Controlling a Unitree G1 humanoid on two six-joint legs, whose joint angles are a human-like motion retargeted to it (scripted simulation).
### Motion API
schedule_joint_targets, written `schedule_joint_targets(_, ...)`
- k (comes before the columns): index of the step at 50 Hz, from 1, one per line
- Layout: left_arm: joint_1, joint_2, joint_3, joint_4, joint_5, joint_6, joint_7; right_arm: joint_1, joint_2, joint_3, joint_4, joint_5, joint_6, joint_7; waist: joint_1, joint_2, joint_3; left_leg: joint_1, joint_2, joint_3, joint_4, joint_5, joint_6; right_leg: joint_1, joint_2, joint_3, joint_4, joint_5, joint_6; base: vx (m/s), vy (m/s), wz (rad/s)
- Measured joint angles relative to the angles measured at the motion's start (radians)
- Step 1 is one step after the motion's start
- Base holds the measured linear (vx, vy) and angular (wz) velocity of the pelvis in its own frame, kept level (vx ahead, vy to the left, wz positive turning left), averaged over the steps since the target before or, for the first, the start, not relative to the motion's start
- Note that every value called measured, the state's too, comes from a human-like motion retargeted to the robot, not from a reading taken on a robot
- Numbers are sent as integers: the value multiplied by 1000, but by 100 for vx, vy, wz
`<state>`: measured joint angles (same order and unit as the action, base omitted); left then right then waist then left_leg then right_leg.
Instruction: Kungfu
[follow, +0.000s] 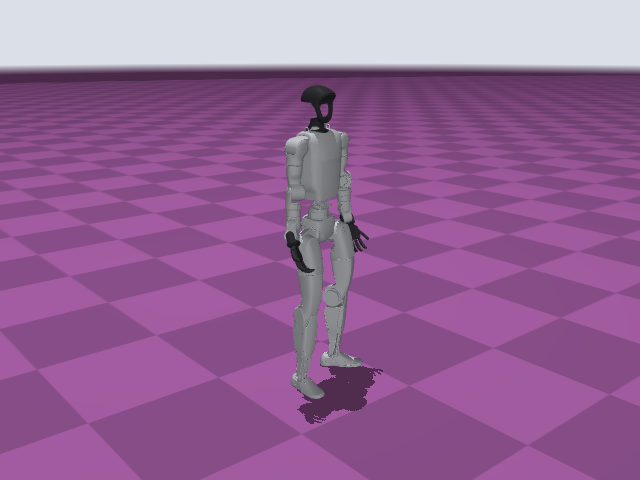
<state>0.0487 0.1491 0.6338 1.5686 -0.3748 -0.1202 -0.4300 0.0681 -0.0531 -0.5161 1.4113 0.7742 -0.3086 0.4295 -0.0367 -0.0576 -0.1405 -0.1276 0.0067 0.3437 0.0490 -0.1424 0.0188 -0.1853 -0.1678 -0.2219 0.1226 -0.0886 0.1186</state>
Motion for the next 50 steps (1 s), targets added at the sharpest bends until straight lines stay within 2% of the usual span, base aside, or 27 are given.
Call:
schedule_joint_targets(3, -26, -14, 76, -53, -218, 4, -101, -15, -3, -83, -25, 245, 64, 76, 7, -3, 4, -6, 7, 3, 6, 14, 0, -4, 10, 10, -1, 1, -15, -14, -9, -7)
schedule_joint_targets(7, -92, -54, 229, -161, -612, 48, -190, -37, -7, -196, -64, 516, 73, 82, 3, 0, 8, -11, 9, -6, 6, 34, 19, -18, 31, 34, 14, -24, -47, -14, -8, 1)
schedule_joint_targets(10, -153, -69, 366, -229, -958, 92, -212, -54, -5, -303, -99, 714, 86, 81, -7, 7, 5, -17, 13, -11, 8, 33, 32, -22, 47, 44, 19, -64, -81, -11, -8, 14)
schedule_joint_targets(13, -197, -49, 478, -246, -1193, 103, -172, -65, -12, -406, -112, 902, 103, 77, -17, 10, 2, -25, 22, -3, 15, 19, 35, -15, 46, 13, 12, -103, -97, -9, -8, 23)
schedule_joint_targets(16, -198, -15, 504, -246, -1239, 78, -113, -58, -31, -468, -99, 992, 102, 57, -15, 11, 6, -32, 28, -3, 20, 17, 28, -14, 45, 4, 8, -120, -91, -8, -8, 4)
schedule_joint_targets(23, -147, 24, 460, -279, -1065, 67, -107, -39, -63, -487, -71, 955, 92, 28, -13, 24, 24, -38, 43, 0, 27, 26, 4, -23, 58, 14, 18, -151, -86, -5, -3, -9)
schedule_joint_targets(26, -130, 31, 430, -288, -998, 46, -82, -24, -63, -484, -72, 935, 88, 24, -20, 39, 22, -38, 55, -5, 26, -22, -68, -17, 78, 11, 15, -218, -60, 0, -1, 6)
schedule_joint_targets(28, -121, 36, 382, -293, -894, 6, -28, -9, -68, -469, -63, 877, 59, 4, -25, 48, 20, -62, 49, -101, 51, -79, -120, -30, 114, 92, 30, -273, -64, 0, -4, 29)
schedule_joint_targets(30, -102, 39, 307, -304, -709, -51, 49, 10, -73, -431, -47, 724, -6, -48, -42, 46, 7, -117, 21, -225, 94, -129, -129, -61, 155, 215, 43, -297, -99, -2, -5, 33)
schedule_joint_targets(33, -42, 76, 135, -314, -269, -130, 137, 33, -98, -316, -11, 231, -139, -227, -23, 24, 9, -177, -29, -309, 143, -155, -146, -101, 205, 414, 43, -210, -111, -9, -4, -10)
schedule_joint_targets(35, -7, 138, -5, -318, 137, -183, 110, 48, -129, -218, -4, -231, -177, -362, -51, 23, 46, -172, -60, -376, 163, -148, -156, -83, 169, 355, 20, -138, -84, -12, -2, 48)
schedule_joint_targets(37, 10, 213, -125, -320, 688, -181, 74, 67, -191, -77, -8, -700, -141, -405, -8, 9, 71, -156, -50, -317, 163, -126, -160, -67, 139, 292, 8, -82, -76, -3, -1, -59)
schedule_joint_targets(40, 34, 307, -286, -364, 1550, -158, 99, 91, -284, 135, -83, -1335, -33, -314, 17, -7, 60, -157, -45, -272, 172, -87, -149, -67, 120, 288, -8, -17, -80, 11, 0, -47)
schedule_joint_targets(42, 44, 347, -414, -393, 1895, -157, 221, 88, -328, 250, -142, -1669, -18, -309, -6, 4, 47, -156, -52, -278, 166, -55, -123, -62, 114, 272, -17, -10, -80, 12, 6, 15)
schedule_joint_targets(45, 30, 342, -540, -387, 2119, -128, 398, 68, -363, 348, -180, -2024, -18, -457, -21, 22, 63, -141, -46, -261, 163, -37, -118, -41, 104, 257, -28, -5, -72, 3, 12, 12)
schedule_joint_targets(48, 31, 286, -479, -369, 2064, -118, 343, 73, -328, 329, -165, -2121, 7, -638, -18, 24, 65, -131, -49, -244, 158, -8, -92, -29, 85, 237, -25, -9, -63, 10, 14, 20)
schedule_joint_targets(50, 35, 245, -416, -353, 1954, -120, 245, 87, -285, 279, -136, -2068, 28, -670, -12, 21, 49, -139, -62, -249, 163, -5, -67, -37, 70, 225, -6, -19, -50, 17, 15, 26)
